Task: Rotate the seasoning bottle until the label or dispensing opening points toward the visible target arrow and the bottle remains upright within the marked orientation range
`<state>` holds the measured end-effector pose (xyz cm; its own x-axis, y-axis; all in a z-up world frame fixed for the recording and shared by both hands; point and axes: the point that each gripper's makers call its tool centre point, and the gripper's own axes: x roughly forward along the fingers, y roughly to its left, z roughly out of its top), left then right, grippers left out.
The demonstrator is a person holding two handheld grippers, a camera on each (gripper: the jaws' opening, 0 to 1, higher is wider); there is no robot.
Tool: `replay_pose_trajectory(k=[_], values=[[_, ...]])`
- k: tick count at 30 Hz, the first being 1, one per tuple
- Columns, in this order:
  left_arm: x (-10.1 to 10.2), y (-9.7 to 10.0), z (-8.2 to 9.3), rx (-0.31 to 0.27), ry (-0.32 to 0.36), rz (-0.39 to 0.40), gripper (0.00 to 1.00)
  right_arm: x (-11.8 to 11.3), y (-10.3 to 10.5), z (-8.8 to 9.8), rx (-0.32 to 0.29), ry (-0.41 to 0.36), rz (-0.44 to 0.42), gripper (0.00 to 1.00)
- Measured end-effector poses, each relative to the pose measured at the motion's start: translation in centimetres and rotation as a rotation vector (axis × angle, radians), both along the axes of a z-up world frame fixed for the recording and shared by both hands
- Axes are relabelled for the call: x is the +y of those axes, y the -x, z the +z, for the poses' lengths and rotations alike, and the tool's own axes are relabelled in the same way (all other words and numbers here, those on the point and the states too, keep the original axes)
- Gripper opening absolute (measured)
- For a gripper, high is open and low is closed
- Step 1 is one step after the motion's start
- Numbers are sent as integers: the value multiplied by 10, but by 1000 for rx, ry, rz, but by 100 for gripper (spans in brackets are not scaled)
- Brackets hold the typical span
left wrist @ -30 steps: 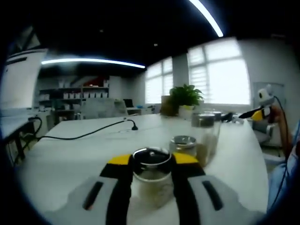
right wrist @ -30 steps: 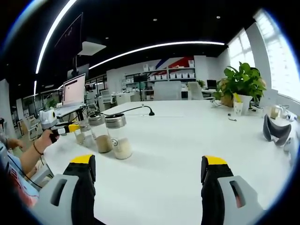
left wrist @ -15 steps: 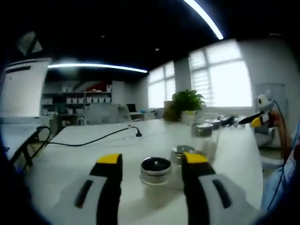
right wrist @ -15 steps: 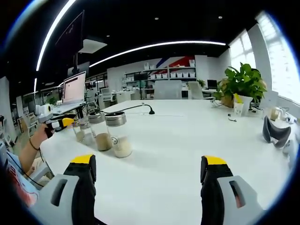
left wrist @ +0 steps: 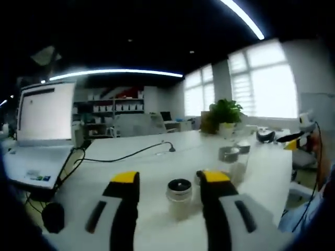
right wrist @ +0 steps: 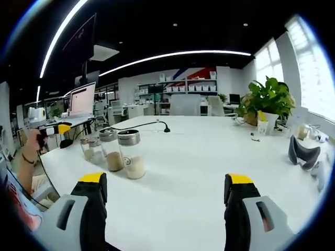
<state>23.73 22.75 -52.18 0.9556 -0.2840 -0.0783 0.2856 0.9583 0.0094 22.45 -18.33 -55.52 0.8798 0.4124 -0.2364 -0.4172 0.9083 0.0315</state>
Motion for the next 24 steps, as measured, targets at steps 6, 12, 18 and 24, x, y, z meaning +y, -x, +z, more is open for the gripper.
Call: replay_pose_trajectory(k=[6,12,18,24], values=[[14,19,18,-57,-50,90,67,7,8,9,-12,-41,46,96],[28,45,23,-46,26,121,77,-2,12,20,-54,1,7,96],[39,69,42,-57,58,183,93,-10,12,26,-71,-2,-15,97],[36,98,66,-120,35,198,100,-14,13,31,-96,11,-34,99]])
